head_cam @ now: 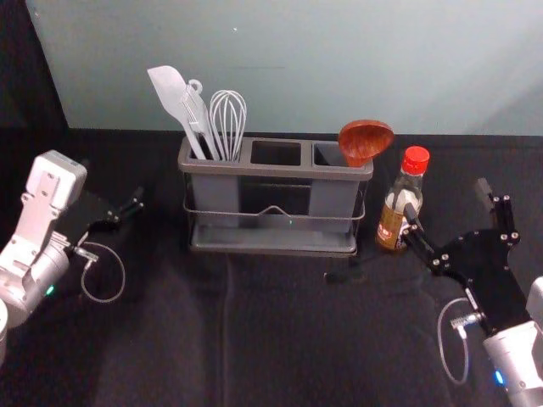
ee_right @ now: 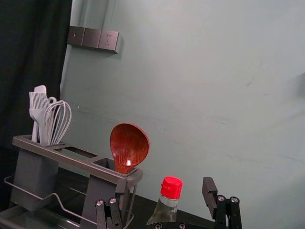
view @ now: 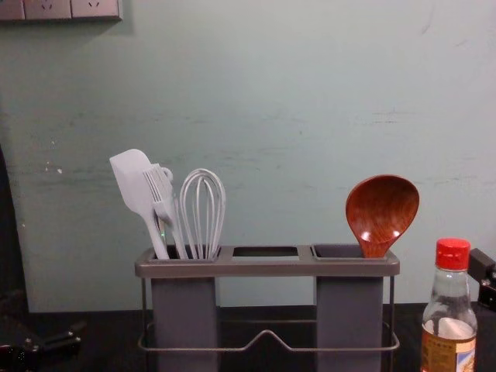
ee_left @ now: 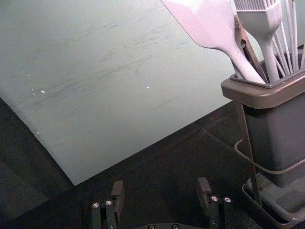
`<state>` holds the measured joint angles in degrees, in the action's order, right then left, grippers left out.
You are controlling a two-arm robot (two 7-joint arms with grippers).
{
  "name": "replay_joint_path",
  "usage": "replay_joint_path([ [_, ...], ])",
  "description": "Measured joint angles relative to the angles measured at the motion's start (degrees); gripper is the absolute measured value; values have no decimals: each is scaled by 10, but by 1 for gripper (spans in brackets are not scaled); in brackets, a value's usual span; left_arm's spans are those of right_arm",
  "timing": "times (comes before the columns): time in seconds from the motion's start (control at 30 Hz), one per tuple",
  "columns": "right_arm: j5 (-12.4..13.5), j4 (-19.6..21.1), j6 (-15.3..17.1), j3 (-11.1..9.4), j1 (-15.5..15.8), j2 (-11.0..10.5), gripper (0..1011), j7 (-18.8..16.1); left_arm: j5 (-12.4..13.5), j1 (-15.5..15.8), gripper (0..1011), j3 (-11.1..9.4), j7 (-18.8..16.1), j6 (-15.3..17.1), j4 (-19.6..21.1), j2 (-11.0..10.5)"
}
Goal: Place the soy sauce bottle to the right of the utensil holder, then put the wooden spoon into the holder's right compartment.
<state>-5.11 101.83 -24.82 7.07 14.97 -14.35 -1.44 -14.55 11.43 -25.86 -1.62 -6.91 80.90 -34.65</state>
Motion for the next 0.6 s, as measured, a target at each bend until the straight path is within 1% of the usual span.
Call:
replay_joint_path([
  [0.6,0,0,0,0,0,0,1003,0,0,0,1005,0,0,0,0,0],
])
